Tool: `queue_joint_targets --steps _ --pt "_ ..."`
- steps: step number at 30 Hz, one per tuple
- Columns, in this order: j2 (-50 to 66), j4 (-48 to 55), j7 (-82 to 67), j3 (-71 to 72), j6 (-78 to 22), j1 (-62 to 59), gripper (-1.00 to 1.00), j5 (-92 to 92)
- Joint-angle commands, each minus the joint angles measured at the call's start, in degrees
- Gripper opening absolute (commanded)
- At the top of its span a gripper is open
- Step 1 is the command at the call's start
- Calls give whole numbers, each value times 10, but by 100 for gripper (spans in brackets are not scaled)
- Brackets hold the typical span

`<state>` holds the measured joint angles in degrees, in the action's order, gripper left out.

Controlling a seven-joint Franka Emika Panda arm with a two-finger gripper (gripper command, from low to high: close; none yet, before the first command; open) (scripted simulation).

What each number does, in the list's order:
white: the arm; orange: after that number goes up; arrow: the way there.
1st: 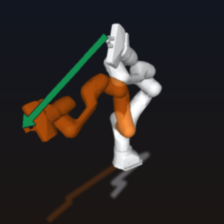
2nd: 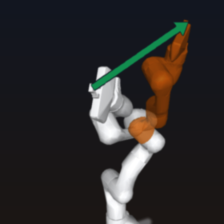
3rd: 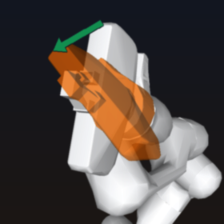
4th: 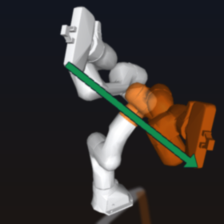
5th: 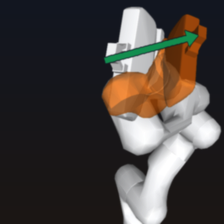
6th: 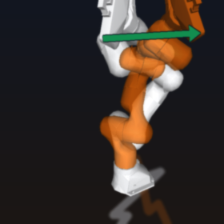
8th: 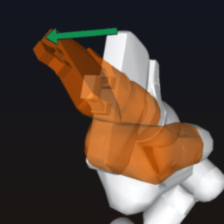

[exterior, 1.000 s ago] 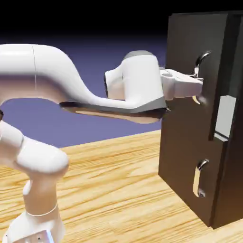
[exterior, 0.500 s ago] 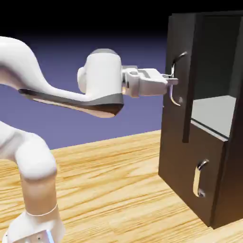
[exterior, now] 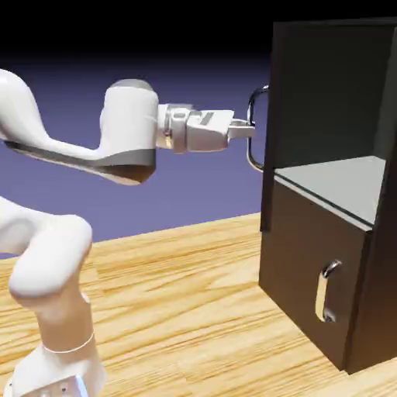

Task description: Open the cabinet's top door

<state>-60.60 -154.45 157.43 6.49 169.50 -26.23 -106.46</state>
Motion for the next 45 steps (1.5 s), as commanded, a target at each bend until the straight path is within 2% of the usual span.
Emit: queue_joint_targets --steps 1,9,16,22,31,44,45 --pt "-10 -7 -18 8 -2 -6 -100 25" --pt "-87 -62 -169 55 -82 18 -100 225" --pt "-148 -82 -255 142 -247 87 -100 390" --pt "-164 -56 -280 246 -397 120 -100 503" --pt "-137 61 -290 413 -621 82 -100 642" --pt "-104 319 -314 591 -894 -116 -100 755" --pt "-104 319 -314 591 -894 -116 100 755"
